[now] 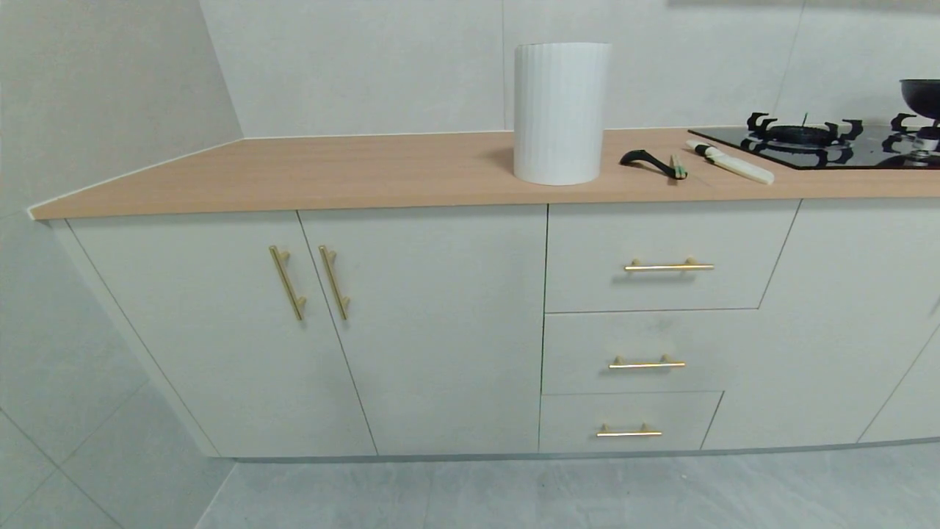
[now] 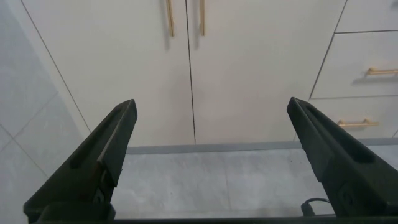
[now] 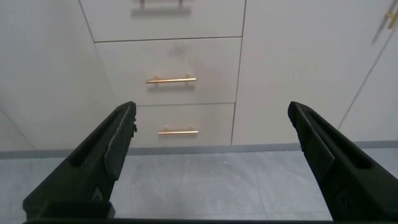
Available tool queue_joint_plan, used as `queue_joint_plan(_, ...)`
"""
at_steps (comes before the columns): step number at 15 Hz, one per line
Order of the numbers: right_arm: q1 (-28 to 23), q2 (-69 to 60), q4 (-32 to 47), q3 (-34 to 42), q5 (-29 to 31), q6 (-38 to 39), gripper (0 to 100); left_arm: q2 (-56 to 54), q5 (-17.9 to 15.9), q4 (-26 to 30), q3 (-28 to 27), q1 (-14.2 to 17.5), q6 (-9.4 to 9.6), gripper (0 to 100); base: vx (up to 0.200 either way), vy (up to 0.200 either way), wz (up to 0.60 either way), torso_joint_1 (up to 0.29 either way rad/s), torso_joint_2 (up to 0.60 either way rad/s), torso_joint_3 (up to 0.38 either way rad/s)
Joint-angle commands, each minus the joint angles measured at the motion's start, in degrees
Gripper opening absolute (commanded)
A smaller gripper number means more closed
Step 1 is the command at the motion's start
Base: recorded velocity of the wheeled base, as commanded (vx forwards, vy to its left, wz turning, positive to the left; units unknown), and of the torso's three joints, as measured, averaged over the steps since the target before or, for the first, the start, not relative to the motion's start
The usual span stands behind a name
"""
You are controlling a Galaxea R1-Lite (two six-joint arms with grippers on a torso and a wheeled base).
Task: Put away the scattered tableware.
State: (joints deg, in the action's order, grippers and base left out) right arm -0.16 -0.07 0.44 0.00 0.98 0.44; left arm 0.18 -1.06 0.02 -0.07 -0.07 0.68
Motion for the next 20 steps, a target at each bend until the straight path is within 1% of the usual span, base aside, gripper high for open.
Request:
queue_joint_plan(1, -0.02, 0.07, 0.0, 0.0, -0.01, 0.0, 100, -0.01, 0.01, 0.06, -0.01, -0.01, 0.02, 100, 0.0, 0.0, 0.0, 0.0, 0.0, 0.0)
queue_joint_plan(3, -0.02, 0.07, 0.0, 0.0, -0.01, 0.0, 100, -0.01, 0.01, -0.02, -0.01, -0.01, 0.02, 100, 0.2, 0.0, 0.0, 0.007, 0.0, 0.0)
queue_joint_plan(16, -0.02, 0.07, -0.09, -0.18, -0.36, -0.44, 100, -0.01, 0.18, -0.02, -0.01, -0.01, -0.16, 100, 0.0, 0.0, 0.0, 0.0, 0.0, 0.0)
queue_joint_plan(17, -0.02, 0.07, -0.88, -2.02, -0.8, 0.0, 100, -0.01, 0.18, -0.02, -0.01, -0.01, -0.16, 100, 0.0, 0.0, 0.0, 0.0, 0.0, 0.0)
queue_joint_plan(18, -0.02, 0.07, -0.97, -5.8, -3.44, 0.97, 100, -0.01, 0.18, -0.02, -0.01, -0.01, -0.16, 100, 0.0, 0.0, 0.0, 0.0, 0.0, 0.0)
queue_joint_plan(19, 0.07, 1.66, -0.88, -6.5, -5.28, 1.23, 100, -0.01, 0.18, -0.02, -0.01, -0.01, -0.16, 100, 0.0, 0.0, 0.0, 0.0, 0.0, 0.0)
queue_joint_plan(20, 0.07, 3.06, -0.79, -6.42, -5.63, 1.23, 100, -0.01, 0.18, -0.02, -0.01, -0.01, -0.16, 100, 0.0, 0.0, 0.0, 0.0, 0.0, 0.0)
